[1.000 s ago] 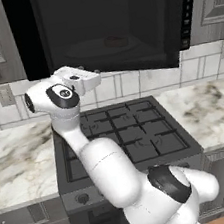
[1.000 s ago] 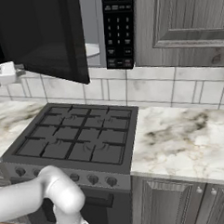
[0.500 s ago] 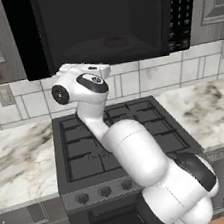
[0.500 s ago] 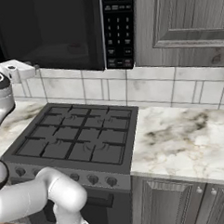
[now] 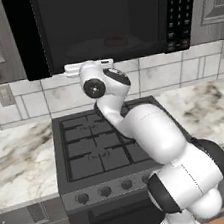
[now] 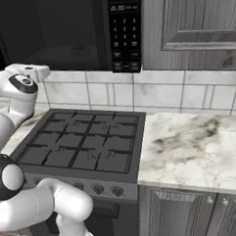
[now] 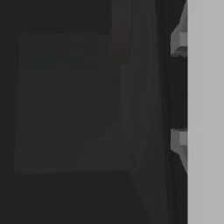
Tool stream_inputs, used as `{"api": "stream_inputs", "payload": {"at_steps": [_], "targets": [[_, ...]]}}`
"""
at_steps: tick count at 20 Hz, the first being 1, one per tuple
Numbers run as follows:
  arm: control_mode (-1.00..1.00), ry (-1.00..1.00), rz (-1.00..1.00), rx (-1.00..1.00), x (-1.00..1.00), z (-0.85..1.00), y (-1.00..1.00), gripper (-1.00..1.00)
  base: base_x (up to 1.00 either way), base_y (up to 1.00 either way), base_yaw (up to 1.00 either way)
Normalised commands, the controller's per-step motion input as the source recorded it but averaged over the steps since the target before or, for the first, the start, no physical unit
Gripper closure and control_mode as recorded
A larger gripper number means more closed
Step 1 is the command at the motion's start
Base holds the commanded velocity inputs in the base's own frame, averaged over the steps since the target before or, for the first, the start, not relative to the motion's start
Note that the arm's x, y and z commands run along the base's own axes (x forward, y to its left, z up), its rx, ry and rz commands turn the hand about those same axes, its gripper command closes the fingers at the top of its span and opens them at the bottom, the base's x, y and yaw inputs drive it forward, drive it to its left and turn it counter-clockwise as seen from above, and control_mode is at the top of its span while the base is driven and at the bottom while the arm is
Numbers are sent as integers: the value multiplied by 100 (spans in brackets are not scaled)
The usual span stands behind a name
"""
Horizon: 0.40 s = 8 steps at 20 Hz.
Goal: Close the microwave door.
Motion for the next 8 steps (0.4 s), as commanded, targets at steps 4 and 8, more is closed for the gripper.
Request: {"api": "stream_inputs", "payload": {"at_steps": [4, 8], "targets": [[-100, 7, 23, 0, 26, 25, -4, -100, 0, 0, 0], [-100, 7, 14, 0, 4, 26, 0, -100, 0, 0, 0]]}}
